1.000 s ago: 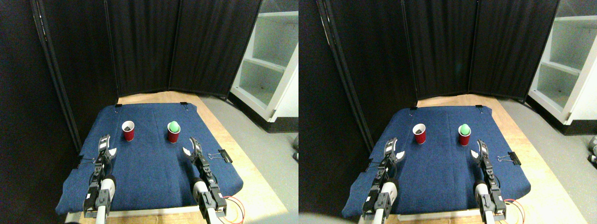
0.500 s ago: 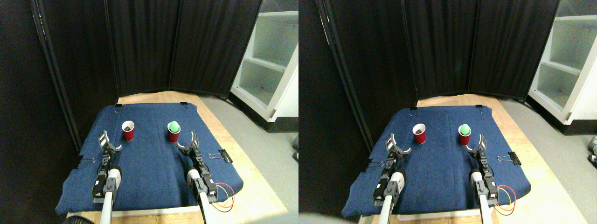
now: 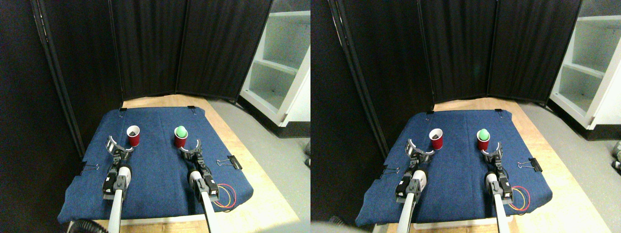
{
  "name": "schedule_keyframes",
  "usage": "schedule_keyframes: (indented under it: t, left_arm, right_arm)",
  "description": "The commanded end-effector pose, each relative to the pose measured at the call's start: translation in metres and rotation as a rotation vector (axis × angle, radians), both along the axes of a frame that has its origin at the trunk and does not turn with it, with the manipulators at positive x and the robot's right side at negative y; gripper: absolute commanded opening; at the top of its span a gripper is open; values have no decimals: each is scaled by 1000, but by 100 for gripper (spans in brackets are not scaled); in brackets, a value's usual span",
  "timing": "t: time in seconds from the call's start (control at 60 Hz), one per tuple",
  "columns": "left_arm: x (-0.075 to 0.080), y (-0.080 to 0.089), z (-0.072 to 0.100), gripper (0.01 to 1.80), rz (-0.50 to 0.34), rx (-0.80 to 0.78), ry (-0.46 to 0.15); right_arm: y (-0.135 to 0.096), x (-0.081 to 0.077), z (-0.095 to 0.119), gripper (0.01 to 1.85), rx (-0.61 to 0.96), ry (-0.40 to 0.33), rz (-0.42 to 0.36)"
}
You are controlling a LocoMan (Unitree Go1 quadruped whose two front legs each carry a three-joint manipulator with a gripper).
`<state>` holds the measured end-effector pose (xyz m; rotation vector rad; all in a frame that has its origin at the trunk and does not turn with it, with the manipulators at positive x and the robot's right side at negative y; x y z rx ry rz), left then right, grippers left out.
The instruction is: Pour (bimanual)
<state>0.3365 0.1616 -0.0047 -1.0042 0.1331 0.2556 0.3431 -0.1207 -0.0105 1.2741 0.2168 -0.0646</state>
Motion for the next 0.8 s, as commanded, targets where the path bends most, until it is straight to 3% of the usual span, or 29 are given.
schedule_keyframes:
  t: [0.017,0.45,0.8]
  left_arm:
    - [7,0,2,105,5,-4,-38]
    - [18,-5,-12,104,108,-220,-25]
    - [20,-16,-9,108,80,-294,4]
  right_arm:
    - [4,5,3,73,2,-28,3]
    - [10,7,4,82,79,24,3]
    - [16,12,2,89,130,29,-5]
